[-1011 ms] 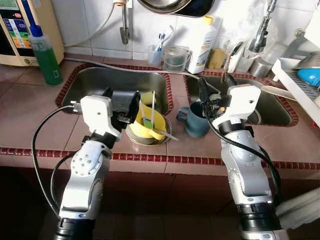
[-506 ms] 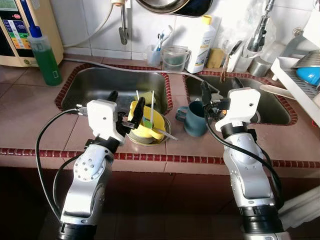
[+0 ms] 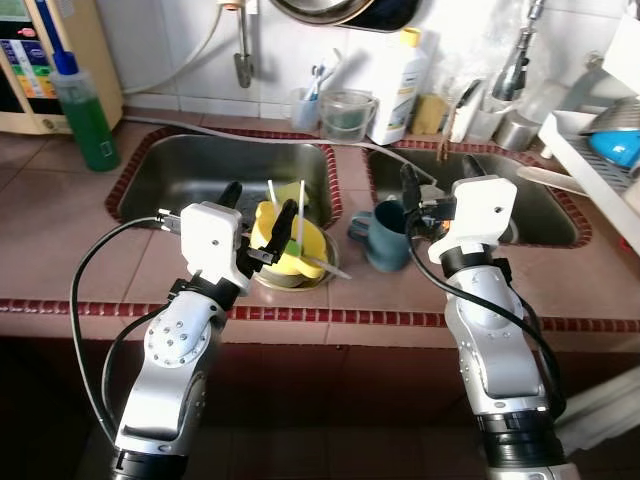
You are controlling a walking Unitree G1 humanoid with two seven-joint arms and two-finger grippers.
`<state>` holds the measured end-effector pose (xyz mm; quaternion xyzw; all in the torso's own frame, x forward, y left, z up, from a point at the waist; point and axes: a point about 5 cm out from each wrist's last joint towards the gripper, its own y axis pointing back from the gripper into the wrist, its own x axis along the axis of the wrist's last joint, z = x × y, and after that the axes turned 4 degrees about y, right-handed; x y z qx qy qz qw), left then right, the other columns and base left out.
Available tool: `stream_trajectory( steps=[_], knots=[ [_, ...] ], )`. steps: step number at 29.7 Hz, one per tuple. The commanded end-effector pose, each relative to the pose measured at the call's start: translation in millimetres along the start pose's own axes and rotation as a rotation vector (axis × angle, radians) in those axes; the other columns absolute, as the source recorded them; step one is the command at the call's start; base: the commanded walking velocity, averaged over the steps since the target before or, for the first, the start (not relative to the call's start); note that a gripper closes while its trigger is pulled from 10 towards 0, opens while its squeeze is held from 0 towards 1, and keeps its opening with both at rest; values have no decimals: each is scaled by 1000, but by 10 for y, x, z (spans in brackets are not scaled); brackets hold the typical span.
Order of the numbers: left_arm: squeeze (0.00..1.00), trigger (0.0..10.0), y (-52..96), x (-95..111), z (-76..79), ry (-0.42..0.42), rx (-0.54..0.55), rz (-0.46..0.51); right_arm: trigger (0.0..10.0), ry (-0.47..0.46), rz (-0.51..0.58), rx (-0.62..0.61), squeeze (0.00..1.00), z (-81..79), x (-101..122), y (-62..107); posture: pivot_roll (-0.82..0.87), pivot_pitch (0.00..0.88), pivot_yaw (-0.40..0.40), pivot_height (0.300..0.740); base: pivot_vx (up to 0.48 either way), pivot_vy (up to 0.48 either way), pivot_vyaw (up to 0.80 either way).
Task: Kitchen organization
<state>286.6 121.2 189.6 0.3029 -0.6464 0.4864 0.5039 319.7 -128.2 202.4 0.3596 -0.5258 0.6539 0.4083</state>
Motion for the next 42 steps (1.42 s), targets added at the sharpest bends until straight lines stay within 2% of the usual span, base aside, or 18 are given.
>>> stream_trajectory(
  steps=[1, 8, 21, 32, 36, 42],
  knots=[
    [0, 10000, -10, 19, 68, 2, -29, 9, 10000, 8, -7, -14, 0, 62, -8, 2, -155, 61, -84, 740, 0, -480, 0],
    [0, 10000, -35, 16, 83, -2, -39, 8, 10000, 1, -3, -10, 0, 45, 1, -3, -156, 55, -82, 740, 0, -480, 0],
    [0, 10000, -37, 41, 62, 23, -26, 30, 10000, -17, 8, 12, 0, -36, 26, 16, -158, 40, -74, 740, 0, 0, 0],
    [0, 10000, 5, 60, 46, -13, -60, 28, 10000, -74, 22, 88, 0, -304, 100, 87, -154, 41, -73, 740, 0, 0, 0],
    [0, 10000, 6, 70, 54, 2, -61, 39, 10000, -86, 32, 101, 0, -357, 129, 103, -156, 43, -74, 740, 0, 0, 0],
    [0, 10000, 20, 68, 62, 9, -56, 44, 10000, -79, 42, 96, 0, -335, 146, 107, -165, 50, -72, 740, 0, 0, 0]
  ],
)
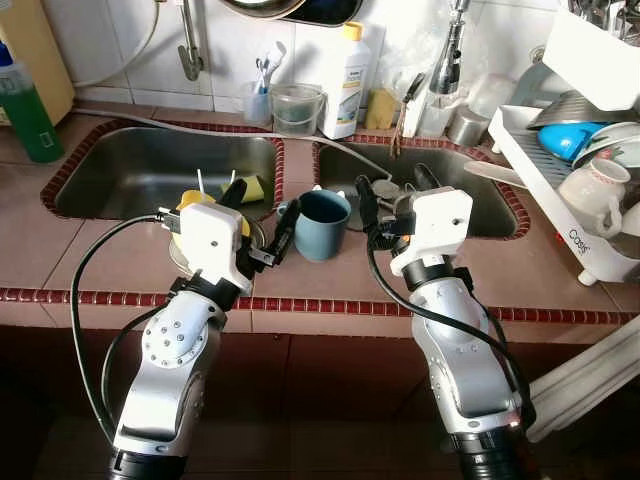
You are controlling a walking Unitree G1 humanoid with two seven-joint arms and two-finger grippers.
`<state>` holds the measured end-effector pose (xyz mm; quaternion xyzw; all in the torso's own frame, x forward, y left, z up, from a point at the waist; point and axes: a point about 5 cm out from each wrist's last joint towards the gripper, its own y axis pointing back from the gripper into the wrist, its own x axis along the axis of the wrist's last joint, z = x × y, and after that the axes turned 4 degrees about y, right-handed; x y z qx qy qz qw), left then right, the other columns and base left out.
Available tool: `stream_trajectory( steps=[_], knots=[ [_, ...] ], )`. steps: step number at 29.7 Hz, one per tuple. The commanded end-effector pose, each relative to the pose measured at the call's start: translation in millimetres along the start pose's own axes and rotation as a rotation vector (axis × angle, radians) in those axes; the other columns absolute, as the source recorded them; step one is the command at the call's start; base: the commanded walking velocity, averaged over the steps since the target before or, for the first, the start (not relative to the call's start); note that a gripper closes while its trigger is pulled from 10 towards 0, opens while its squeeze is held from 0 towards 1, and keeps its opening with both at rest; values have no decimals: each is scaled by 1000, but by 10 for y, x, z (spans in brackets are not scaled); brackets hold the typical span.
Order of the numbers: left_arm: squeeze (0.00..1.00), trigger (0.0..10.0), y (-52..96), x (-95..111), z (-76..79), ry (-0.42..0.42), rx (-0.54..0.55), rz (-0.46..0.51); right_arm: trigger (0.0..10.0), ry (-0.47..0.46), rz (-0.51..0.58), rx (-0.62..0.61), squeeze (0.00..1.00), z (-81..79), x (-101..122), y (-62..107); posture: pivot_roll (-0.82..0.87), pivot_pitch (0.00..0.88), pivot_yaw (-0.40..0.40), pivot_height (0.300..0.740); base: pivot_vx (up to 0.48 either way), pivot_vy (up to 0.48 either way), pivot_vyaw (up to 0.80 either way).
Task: Kitchen organization
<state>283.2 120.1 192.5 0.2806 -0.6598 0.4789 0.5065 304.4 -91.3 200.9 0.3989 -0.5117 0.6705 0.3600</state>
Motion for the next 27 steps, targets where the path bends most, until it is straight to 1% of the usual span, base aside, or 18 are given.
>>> stream_trajectory(
  steps=[1, 7, 9, 12, 14, 15, 17, 20, 21, 24, 25, 26, 27],
  knots=[
    [0, 10000, 0, 30, 35, -3, -1, 19, 10000, 4, 16, -8, 0, 46, 38, 12, -165, 51, -72, 740, 0, 0, 0],
    [0, 10000, -18, 34, 20, -12, 9, 23, 10000, 28, 4, -26, 0, 147, 9, 21, -166, 61, -68, 740, 0, 0, 0],
    [0, 10000, -22, 32, 21, -10, 5, 19, 10000, 32, 4, -29, 0, 166, 11, 19, -166, 61, -68, 740, 0, 0, 0],
    [0, 10000, -59, 7, 25, 7, -16, 0, 10000, 52, 3, -45, 0, 247, 8, -13, -171, 78, -55, 740, 0, 0, 0],
    [0, 10000, -59, 7, 25, 7, -16, 0, 10000, 52, 3, -45, 0, 247, 8, -13, -171, 78, -55, 740, 0, 0, 0],
    [0, 10000, -81, 6, 27, 9, -23, -2, 10000, 59, -1, -56, 0, 285, 2, -21, -170, 80, -53, 740, 0, 0, 0],
    [0, 10000, -112, 17, 26, -22, -28, -2, 10000, 74, -10, -80, 0, 352, -19, -20, -170, 81, -51, 740, 0, 0, 0],
    [0, 10000, -118, 20, 25, -28, -29, -3, 10000, 78, -13, -87, 0, 369, -26, -16, -170, 81, -51, 740, 0, 0, 0],
    [0, 10000, -92, -21, 71, -63, -42, -20, 10000, 81, -35, -115, 0, 421, -68, 14, -174, 81, -48, 740, 0, 0, 0],
    [0, 10000, -80, -39, 93, -64, -46, -28, 10000, 84, -40, -120, 0, 431, -79, 22, -174, 79, -48, 740, 0, 0, 0],
    [0, 10000, -72, -46, 125, -89, -66, -28, 10000, 82, -45, -122, 0, 435, -88, 24, -172, 77, -48, 740, 0, 0, 0],
    [0, 10000, -72, -46, 125, -89, -66, -28, 10000, 82, -45, -122, 0, 435, -88, 24, -172, 77, -48, 740, 0, 0, 0],
    [0, 10000, -54, -67, 172, -124, -100, -37, 10000, 81, -52, -125, 0, 440, -102, 26, -172, 73, -49, 740, 0, 0, 0]
  ],
)
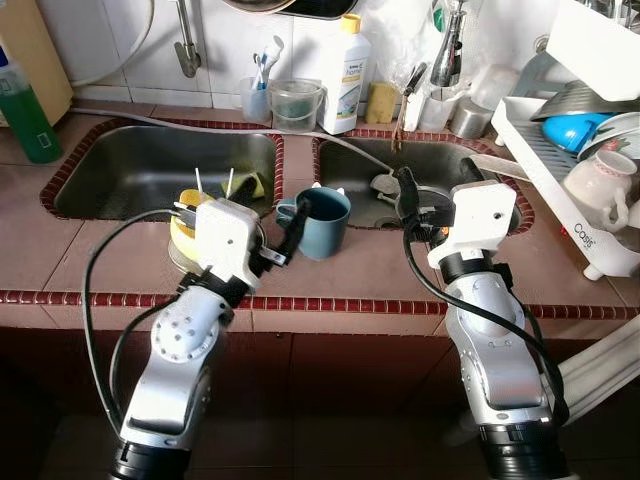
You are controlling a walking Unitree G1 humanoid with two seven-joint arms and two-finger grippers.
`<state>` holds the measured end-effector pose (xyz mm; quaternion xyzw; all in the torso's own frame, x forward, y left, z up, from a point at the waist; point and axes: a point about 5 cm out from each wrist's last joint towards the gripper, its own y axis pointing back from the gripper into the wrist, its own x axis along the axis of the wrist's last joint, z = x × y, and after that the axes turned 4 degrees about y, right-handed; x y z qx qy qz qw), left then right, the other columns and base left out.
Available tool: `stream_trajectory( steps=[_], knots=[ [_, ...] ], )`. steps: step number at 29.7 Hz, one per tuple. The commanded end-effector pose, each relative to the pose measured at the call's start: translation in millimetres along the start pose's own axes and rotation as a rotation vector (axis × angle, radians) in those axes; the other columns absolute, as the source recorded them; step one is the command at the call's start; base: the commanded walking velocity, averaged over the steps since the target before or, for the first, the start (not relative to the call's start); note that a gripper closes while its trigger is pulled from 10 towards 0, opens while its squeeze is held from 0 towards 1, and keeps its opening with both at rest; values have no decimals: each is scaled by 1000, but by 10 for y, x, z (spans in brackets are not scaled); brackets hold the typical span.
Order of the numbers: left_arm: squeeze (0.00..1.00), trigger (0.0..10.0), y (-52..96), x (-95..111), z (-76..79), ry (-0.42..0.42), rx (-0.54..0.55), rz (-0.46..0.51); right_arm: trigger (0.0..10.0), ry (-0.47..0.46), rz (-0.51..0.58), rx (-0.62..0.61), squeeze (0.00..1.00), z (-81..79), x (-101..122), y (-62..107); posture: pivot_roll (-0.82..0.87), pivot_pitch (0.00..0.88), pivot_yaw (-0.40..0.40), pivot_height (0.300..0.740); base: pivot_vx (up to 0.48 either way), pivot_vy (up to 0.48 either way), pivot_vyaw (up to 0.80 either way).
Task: Kitchen organization
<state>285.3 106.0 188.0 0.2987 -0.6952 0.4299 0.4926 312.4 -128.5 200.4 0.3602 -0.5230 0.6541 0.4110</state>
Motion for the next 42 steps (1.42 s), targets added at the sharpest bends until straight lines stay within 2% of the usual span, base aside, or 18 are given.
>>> stream_trajectory(
  steps=[1, 3, 5, 10, 18, 21, 27, 31, 35, 40, 42],
  knots=[
    [0, 10000, 17, -24, 100, -53, -66, -11, 10000, 1, -30, -25, 0, 68, -60, 3, -170, 72, -50, 740, 0, 0, 0],
    [0, 10000, 32, -50, 137, -69, -97, -25, 10000, 2, -36, -25, 0, 73, -75, 0, -170, 71, -50, 740, 0, 0, 0],
    [0, 10000, 59, -115, 210, -29, -133, -74, 10000, 13, -44, -21, 0, 89, -98, -6, -170, 67, -50, 740, 0, 0, 0],
    [0, 10000, 64, -133, 258, -7, -152, -85, 10000, 15, -54, -25, 0, 113, -123, -1, -172, 67, -51, 740, 0, 0, 0],
    [0, 10000, 96, -160, 174, -20, -139, -88, 10000, 26, -68, -49, 0, 191, -150, -16, -170, 71, -58, 740, 0, 0, 0],
    [0, 10000, 80, -138, 148, -31, -134, -80, 10000, -25, -99, -69, 0, 234, -202, -45, -166, 64, -62, 740, 0, 0, 0],
    [0, 10000, 21, -57, 162, -39, -150, -47, 10000, -52, -128, -43, 0, 277, -227, -218, -165, 66, -64, 740, 0, 0, 0],
    [0, 10000, 9, -25, 191, -15, -161, -33, 10000, -44, -131, -22, 0, 297, -216, -324, -166, 67, -68, 740, 0, 0, 0],
    [0, 10000, 25, -18, 245, -9, -166, -25, 10000, -90, -136, 3, 0, 312, -211, -471, -160, 69, -79, 740, 0, 0, 0],
    [0, 10000, 68, -49, 303, -31, -185, -28, 10000, -145, -140, 68, 0, 238, -202, -567, -152, 74, -92, 740, 0, 0, 0],
    [0, 10000, 73, -42, 319, -22, -187, -29, 10000, -189, -116, 154, 0, 158, -168, -609, -149, 75, -95, 740, 0, 0, 0]
  ],
)
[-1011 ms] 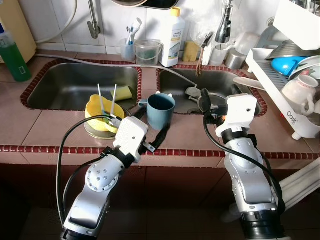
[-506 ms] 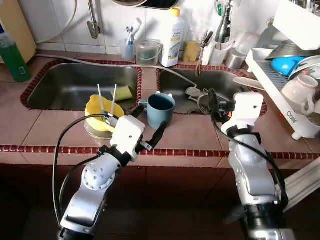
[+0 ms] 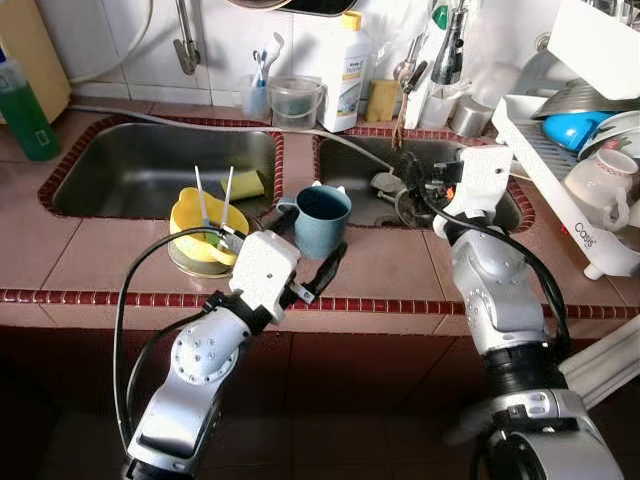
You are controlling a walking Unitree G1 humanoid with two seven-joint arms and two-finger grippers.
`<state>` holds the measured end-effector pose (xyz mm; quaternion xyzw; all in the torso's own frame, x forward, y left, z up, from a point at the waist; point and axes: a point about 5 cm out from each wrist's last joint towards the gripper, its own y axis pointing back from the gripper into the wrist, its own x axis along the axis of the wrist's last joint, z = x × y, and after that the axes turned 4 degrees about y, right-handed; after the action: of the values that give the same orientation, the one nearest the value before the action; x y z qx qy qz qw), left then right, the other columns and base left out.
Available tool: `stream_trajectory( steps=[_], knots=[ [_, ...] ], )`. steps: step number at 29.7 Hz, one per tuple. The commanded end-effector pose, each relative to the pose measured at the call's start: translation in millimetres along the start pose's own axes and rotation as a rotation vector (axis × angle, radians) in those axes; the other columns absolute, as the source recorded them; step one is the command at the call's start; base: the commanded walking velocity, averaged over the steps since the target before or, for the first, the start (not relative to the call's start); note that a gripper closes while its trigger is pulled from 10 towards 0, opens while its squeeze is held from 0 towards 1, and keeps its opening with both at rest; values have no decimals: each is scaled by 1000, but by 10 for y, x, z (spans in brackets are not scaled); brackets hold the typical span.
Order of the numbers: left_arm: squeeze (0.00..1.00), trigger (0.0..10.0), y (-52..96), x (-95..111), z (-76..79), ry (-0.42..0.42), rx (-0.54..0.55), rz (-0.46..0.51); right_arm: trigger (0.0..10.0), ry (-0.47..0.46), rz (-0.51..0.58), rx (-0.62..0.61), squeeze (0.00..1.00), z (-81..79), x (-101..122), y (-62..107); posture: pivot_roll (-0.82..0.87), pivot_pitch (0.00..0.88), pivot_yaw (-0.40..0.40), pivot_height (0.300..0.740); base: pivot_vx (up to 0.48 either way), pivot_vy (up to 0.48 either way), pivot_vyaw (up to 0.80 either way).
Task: Kitchen organization
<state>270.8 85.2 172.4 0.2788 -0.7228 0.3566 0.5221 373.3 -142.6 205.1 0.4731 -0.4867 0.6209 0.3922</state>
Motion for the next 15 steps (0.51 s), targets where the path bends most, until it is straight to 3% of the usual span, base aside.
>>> stream_trajectory(
  steps=[1, 8, 15],
  knots=[
    [0, 10000, -6, 62, 52, -10, -24, 24, 10000, -43, 28, 68, 0, -47, 65, -54, -146, 74, -99, 740, 0, 0, 0],
    [0, 10000, 3, 77, 67, -11, -16, 31, 10000, -103, -5, 208, 0, -223, 36, -105, -135, 70, -112, 740, 0, 0, 0],
    [0, 10000, 23, 82, 94, -8, -12, 34, 10000, -193, -71, 245, 0, -278, -65, -75, -132, 71, -124, 740, 0, 0, 0]
  ],
)
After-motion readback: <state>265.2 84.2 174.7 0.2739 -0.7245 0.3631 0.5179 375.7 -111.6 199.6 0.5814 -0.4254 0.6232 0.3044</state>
